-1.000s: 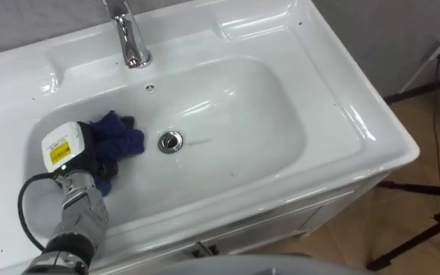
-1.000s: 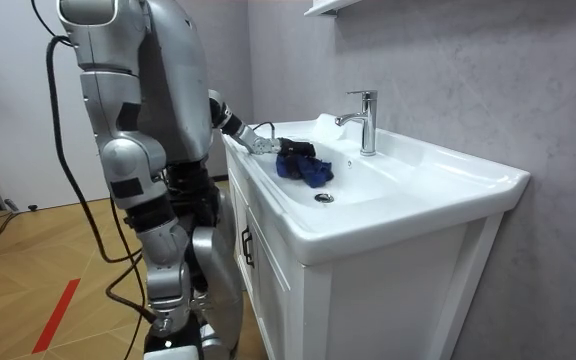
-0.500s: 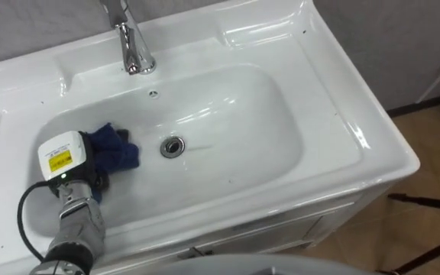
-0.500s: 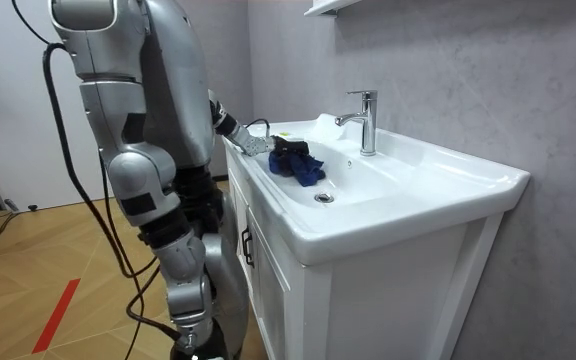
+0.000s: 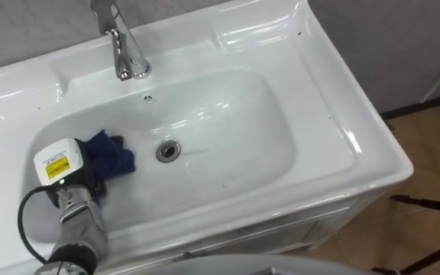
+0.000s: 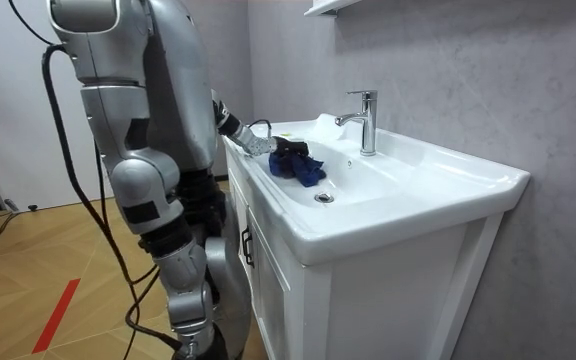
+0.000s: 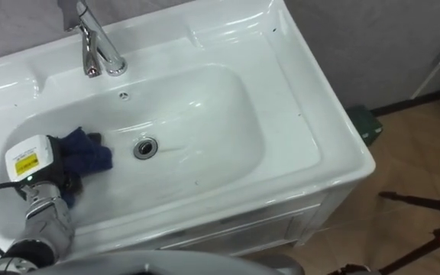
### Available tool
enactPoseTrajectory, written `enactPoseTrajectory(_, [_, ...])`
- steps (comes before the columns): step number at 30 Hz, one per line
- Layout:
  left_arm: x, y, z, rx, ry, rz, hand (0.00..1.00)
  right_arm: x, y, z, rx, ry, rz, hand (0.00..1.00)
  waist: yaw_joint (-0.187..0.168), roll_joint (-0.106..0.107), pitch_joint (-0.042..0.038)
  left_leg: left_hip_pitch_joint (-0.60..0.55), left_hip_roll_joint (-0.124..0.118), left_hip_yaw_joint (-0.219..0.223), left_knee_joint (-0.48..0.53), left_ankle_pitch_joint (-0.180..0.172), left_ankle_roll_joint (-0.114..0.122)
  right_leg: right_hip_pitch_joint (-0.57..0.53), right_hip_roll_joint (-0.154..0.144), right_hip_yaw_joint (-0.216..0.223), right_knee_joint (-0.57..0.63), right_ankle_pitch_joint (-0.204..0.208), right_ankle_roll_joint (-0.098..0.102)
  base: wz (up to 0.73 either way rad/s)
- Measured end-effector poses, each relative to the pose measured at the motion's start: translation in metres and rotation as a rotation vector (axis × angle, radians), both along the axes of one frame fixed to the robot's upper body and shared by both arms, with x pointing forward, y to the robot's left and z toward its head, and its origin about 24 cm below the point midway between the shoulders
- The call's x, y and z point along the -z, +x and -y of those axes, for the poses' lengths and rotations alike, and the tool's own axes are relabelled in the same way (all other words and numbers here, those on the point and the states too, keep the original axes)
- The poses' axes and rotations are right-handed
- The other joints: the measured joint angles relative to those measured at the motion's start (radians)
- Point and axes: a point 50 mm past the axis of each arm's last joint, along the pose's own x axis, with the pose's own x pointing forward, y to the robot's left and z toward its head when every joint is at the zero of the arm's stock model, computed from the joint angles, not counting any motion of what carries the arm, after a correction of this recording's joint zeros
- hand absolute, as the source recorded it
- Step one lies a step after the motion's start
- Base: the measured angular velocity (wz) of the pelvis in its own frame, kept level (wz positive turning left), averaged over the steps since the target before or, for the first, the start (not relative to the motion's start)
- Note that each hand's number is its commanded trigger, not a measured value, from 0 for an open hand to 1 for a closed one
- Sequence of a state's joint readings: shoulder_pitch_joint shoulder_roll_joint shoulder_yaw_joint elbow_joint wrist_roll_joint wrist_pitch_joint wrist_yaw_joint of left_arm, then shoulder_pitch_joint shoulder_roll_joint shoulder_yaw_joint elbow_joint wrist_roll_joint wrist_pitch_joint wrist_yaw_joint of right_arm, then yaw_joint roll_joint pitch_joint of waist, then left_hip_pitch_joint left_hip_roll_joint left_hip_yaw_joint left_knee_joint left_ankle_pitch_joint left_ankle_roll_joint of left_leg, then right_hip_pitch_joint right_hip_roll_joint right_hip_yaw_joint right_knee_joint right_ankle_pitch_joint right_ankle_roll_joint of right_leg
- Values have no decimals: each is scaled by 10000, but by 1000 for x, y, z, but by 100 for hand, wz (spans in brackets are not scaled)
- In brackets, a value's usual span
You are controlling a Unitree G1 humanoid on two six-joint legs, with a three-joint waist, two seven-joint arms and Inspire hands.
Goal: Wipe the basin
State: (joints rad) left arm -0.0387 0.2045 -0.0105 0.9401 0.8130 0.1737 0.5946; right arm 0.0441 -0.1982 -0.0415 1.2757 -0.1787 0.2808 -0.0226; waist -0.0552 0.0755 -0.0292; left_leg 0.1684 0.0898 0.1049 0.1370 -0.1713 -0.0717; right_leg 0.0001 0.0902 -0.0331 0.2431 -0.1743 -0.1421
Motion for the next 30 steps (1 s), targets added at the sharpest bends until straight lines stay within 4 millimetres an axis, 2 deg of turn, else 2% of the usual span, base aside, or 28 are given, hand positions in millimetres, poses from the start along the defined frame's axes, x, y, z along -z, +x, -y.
enactPoseTrajectory(6, [4,15,17,-1138,-2882,381,100,1,-7,-3,34,-11,-175,0,-294,-54,38,-2,-17,79,7,2,-3,-96,3,93,49,-48,57,-1])
enactPoseTrajectory(8, [6,22,27,-1363,-4253,473,100,2,-7,-5,33,25,-167,0,-307,-39,80,-25,-76,150,8,14,7,-225,9,363,176,-99,132,-21])
enactPoseTrajectory(12, [6,31,39,-1350,-6047,451,100,4,-7,-13,-55,140,-171,0,-433,-92,115,-72,-152,391,-11,25,26,-439,-15,618,350,-123,183,-22])
enactPoseTrajectory(18, [3,36,38,-1051,-6503,243,100,6,-11,-19,-102,275,-469,0,-519,-59,147,-110,-236,597,-11,25,26,-550,-67,777,349,-63,287,-5])
enactPoseTrajectory(21, [2,40,43,-826,-6648,172,100,6,-11,-18,-371,227,-541,0,-618,-11,194,-194,-311,615,-1,26,30,-576,-145,762,310,-14,380,5])
enactPoseTrajectory(23, [1,44,47,-782,-6888,235,100,5,-6,-17,-408,188,-407,0,-865,90,263,-288,-368,823,-8,20,42,-678,-233,727,297,19,512,6])
enactPoseTrajectory(25, [-1,48,51,-630,-7052,252,100,5,-3,-19,-431,217,-336,0,-1019,130,297,-381,-404,992,-9,-2,100,-769,-279,722,296,67,589,3])
enactPoseTrajectory(30, [-5,62,74,224,-7749,7,100,6,3,-21,-520,350,-332,0,-1412,108,322,-494,-532,1136,-11,-39,312,-940,-377,852,297,168,816,-6])
